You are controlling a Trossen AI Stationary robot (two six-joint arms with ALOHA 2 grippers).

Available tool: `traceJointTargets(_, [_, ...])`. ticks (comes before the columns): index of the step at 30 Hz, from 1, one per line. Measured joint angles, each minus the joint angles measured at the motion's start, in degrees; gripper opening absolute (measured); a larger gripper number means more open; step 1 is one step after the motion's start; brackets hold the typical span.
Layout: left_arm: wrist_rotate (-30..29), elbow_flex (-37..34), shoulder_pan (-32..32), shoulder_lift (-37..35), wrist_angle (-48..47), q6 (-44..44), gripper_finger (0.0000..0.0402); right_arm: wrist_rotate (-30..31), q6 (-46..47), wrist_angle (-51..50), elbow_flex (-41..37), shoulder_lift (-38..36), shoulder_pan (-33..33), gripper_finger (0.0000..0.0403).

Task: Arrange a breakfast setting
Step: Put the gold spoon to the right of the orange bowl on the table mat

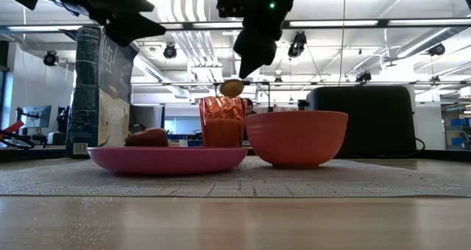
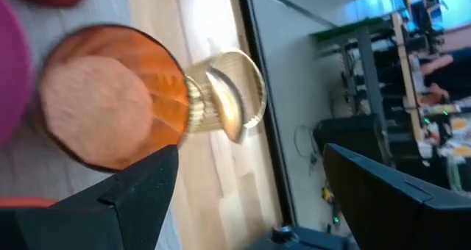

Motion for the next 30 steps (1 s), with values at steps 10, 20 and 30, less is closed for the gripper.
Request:
traceJointTargets(10, [3.0, 0.0, 0.06, -0.61, -0.63, -4.08, 0.0285, -0.53, -7.44, 12.8, -3.66, 0.0, -0.65, 0.0326])
traceJointTargets(20, [3.09, 0.01, 0.06, -0.32, -0.46, -3.48, 0.0285, -1.02, -7.99, 13.29, -4.22, 0.33, -2.43, 0.0326])
traceJointTargets(30, [3.03, 0.02, 0.06, -0.97, -0.87, -0.13, 0.0285, -4.45, -11.5, 18.92, -7.93, 0.42, -5.44, 0.0326])
